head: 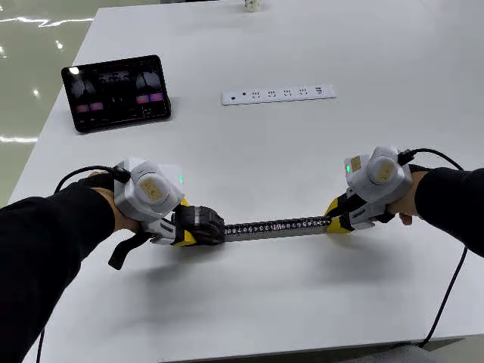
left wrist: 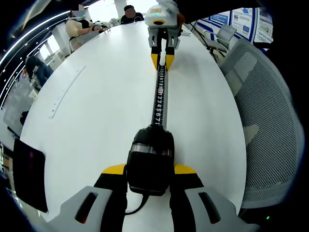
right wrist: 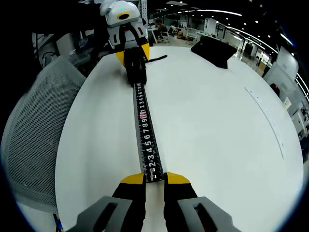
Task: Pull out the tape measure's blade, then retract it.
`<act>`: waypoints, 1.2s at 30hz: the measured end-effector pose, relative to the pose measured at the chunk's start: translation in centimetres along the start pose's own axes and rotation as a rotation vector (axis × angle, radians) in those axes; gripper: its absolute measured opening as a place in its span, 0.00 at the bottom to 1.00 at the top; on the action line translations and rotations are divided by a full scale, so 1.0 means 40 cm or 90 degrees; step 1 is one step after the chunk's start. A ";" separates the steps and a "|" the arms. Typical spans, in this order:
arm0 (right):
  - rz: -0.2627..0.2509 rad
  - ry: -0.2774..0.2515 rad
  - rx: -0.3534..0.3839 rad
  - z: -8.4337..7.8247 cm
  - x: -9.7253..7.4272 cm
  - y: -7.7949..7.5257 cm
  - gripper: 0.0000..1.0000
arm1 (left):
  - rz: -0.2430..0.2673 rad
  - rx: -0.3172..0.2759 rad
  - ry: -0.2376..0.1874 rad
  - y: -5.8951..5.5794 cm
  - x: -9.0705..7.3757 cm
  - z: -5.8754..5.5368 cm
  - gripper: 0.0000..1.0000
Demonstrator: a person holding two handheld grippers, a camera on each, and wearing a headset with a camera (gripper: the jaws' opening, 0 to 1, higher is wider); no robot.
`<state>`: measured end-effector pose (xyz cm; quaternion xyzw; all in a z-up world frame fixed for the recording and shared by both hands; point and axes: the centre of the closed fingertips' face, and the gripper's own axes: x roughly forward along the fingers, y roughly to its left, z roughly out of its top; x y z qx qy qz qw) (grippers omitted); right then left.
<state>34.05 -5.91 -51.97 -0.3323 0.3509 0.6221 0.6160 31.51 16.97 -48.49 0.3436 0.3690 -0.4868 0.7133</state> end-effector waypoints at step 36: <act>-0.009 0.011 0.010 -0.044 -0.030 -0.009 0.10 | 0.003 -0.002 0.000 0.003 0.001 -0.004 0.27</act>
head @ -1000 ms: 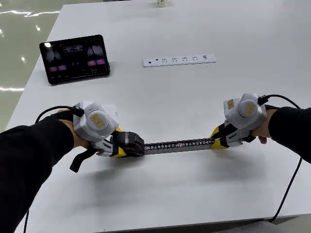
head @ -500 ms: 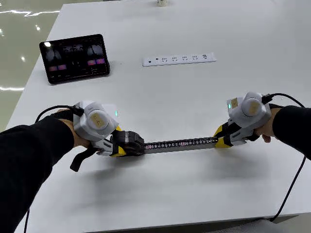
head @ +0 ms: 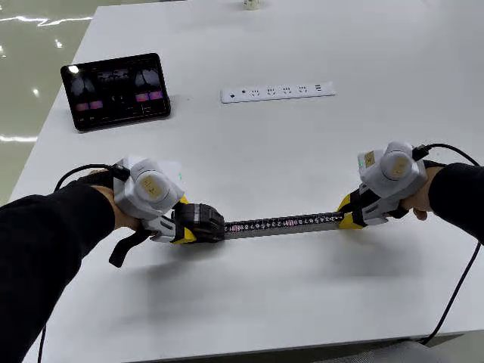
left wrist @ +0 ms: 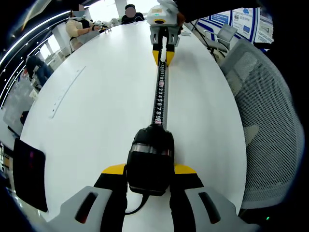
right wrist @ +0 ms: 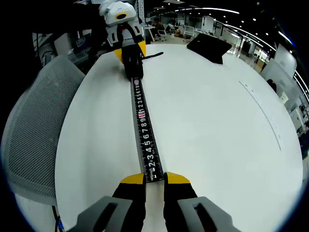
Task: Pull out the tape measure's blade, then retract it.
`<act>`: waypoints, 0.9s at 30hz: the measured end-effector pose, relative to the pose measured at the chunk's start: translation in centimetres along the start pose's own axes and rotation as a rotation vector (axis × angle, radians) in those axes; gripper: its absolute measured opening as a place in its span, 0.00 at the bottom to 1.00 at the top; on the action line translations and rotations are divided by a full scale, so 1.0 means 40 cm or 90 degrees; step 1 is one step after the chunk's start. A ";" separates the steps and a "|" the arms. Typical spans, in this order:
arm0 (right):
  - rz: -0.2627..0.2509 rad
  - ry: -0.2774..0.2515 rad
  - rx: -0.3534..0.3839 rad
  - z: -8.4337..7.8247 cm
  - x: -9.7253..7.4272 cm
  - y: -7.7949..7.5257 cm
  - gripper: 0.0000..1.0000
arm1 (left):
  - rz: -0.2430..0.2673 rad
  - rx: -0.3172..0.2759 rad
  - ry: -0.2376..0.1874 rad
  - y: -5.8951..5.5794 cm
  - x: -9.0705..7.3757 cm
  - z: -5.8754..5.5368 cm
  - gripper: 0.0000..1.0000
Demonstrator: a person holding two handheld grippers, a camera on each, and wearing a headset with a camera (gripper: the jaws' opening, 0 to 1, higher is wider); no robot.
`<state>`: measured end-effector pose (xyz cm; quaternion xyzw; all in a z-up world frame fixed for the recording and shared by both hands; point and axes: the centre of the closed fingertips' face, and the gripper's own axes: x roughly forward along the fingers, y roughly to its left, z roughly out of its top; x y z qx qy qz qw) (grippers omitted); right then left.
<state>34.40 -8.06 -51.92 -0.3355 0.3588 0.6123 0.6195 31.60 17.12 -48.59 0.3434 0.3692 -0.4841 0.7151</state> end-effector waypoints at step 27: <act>-0.005 0.002 0.013 -0.022 -0.012 -0.004 0.10 | 0.003 -0.001 0.000 -0.003 0.001 0.002 0.27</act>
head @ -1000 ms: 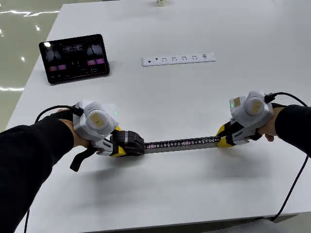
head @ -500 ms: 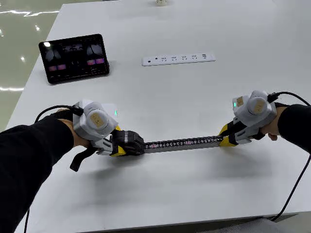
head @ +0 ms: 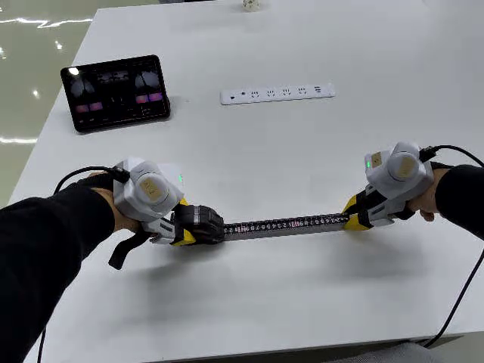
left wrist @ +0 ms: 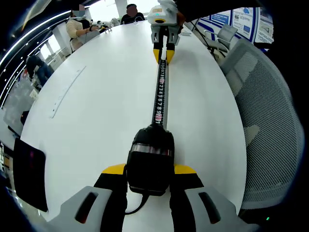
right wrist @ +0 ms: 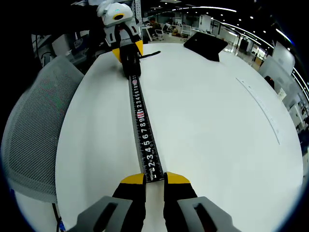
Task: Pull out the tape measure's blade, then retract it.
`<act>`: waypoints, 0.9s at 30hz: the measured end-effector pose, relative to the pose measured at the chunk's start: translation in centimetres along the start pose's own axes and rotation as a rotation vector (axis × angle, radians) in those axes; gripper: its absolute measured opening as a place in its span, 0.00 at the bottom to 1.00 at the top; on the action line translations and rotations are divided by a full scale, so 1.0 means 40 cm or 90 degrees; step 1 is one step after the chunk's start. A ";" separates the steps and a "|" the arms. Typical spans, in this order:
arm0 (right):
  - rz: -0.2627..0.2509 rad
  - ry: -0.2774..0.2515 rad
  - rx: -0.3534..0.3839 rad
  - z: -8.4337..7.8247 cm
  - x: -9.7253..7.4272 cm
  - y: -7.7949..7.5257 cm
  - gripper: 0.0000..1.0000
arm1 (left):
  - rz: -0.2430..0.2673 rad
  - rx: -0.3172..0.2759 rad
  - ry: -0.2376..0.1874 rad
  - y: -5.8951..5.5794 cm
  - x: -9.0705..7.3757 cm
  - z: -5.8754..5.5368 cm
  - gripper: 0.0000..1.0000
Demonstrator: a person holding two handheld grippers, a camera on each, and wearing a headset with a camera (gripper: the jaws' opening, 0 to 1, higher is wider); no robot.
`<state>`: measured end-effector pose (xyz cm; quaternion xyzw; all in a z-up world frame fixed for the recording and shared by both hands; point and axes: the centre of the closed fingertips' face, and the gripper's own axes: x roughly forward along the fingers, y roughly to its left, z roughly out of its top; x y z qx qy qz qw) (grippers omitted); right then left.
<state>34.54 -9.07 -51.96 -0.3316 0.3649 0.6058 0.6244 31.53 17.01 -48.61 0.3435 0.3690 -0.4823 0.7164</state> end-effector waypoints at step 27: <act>-0.006 0.051 -0.058 0.003 0.004 0.004 0.13 | 0.016 -0.014 0.000 0.005 -0.003 0.006 0.30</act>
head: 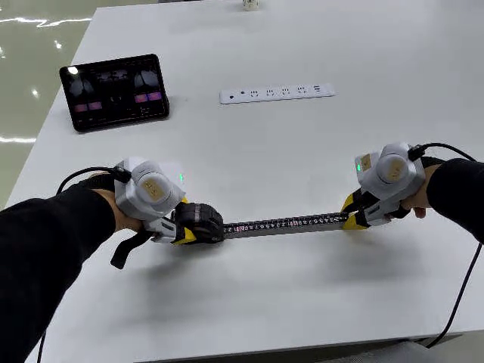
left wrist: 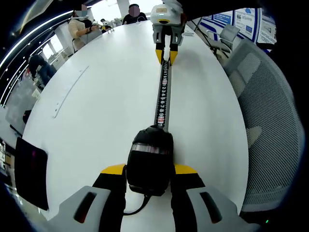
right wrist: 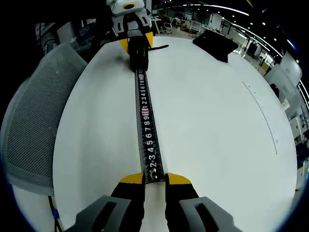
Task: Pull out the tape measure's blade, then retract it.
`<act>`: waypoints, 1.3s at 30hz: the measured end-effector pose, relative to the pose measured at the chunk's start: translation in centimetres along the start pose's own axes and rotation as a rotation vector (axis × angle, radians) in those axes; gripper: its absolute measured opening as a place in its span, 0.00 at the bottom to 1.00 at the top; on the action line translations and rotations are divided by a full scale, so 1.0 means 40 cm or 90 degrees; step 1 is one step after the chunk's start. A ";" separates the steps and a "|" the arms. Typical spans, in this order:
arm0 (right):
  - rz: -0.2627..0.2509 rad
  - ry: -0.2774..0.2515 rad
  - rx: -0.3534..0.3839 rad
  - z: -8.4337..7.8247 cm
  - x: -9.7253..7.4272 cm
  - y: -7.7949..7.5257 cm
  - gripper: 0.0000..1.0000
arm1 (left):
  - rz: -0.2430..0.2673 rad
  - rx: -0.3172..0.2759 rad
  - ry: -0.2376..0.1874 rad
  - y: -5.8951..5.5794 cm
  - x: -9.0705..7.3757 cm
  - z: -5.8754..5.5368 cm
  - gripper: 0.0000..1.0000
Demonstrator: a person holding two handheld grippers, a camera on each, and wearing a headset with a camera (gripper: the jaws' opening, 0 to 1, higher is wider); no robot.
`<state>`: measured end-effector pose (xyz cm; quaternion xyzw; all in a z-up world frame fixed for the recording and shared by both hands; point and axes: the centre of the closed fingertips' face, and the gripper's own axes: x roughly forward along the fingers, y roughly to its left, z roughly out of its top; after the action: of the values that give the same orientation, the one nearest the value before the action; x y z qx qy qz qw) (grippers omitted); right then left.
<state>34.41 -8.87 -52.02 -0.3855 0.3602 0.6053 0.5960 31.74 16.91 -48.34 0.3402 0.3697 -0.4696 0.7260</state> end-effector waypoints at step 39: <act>-0.182 -0.162 0.214 0.010 -0.135 -0.009 0.43 | 0.146 -0.262 -0.126 0.051 -0.130 -0.089 0.65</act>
<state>34.72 -10.91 -46.99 -0.2488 0.3197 0.4900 0.7718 31.39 22.80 -45.34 0.1773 0.3435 -0.3306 0.8610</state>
